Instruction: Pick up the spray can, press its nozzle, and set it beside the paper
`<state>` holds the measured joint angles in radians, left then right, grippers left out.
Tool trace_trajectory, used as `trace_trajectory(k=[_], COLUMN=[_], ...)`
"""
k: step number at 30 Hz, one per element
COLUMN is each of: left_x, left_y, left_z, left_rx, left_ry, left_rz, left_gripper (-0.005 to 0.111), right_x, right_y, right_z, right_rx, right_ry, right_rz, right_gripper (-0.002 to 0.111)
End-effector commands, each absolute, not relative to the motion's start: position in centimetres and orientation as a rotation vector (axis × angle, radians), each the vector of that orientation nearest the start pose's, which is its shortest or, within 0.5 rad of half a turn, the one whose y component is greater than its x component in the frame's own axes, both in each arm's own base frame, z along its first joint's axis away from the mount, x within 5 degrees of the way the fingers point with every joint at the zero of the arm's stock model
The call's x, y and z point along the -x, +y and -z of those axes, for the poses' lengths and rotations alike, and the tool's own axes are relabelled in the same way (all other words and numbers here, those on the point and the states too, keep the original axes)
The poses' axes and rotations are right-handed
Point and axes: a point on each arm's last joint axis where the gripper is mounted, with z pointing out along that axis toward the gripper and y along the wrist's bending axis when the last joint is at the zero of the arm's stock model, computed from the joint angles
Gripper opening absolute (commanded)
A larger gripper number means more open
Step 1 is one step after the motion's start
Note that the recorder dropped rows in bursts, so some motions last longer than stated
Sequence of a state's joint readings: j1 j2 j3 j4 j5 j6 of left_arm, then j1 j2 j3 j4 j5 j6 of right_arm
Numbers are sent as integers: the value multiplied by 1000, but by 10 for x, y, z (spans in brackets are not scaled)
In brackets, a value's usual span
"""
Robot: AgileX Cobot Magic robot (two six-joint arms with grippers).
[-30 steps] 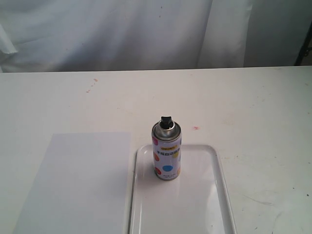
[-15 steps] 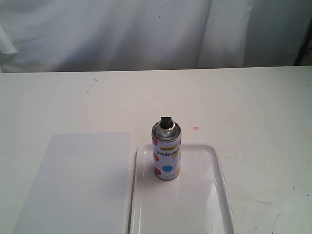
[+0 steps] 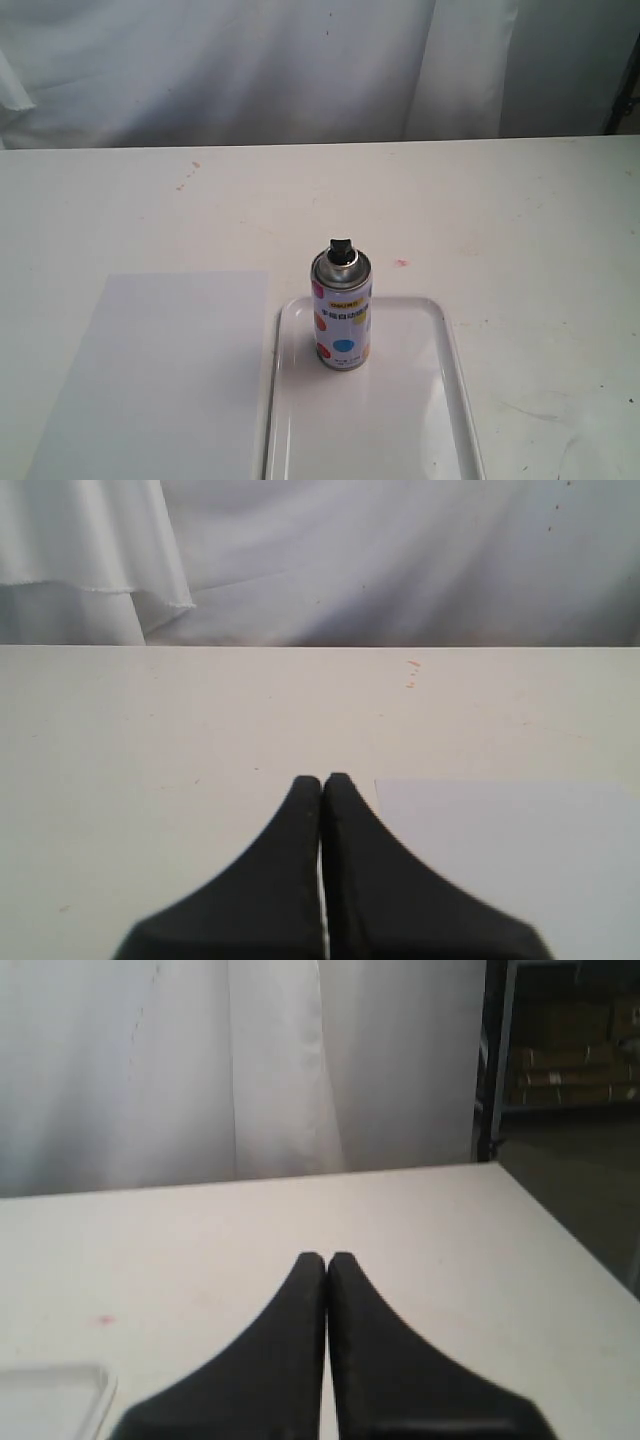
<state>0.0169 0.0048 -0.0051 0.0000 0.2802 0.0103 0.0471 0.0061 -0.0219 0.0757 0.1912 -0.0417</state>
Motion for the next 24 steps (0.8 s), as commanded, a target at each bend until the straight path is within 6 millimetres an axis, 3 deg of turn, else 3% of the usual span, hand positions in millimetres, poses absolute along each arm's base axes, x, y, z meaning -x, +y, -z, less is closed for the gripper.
trace_trajectory(k=[1, 6, 24], left_x=[-55, -55, -55], left_y=[1, 1, 1], left_z=[-189, -189, -189], left_rx=[27, 27, 27], left_ry=[1750, 1750, 1750], left_rz=[0, 0, 0], left_gripper=[0, 0, 0], right_x=[-55, -53, -53], right_y=[4, 5, 5], right_z=[-191, -182, -182], right_rx=[19, 35, 91], right_ry=[1726, 1828, 1826], right_rz=[-72, -74, -32], right_gripper=[0, 0, 0])
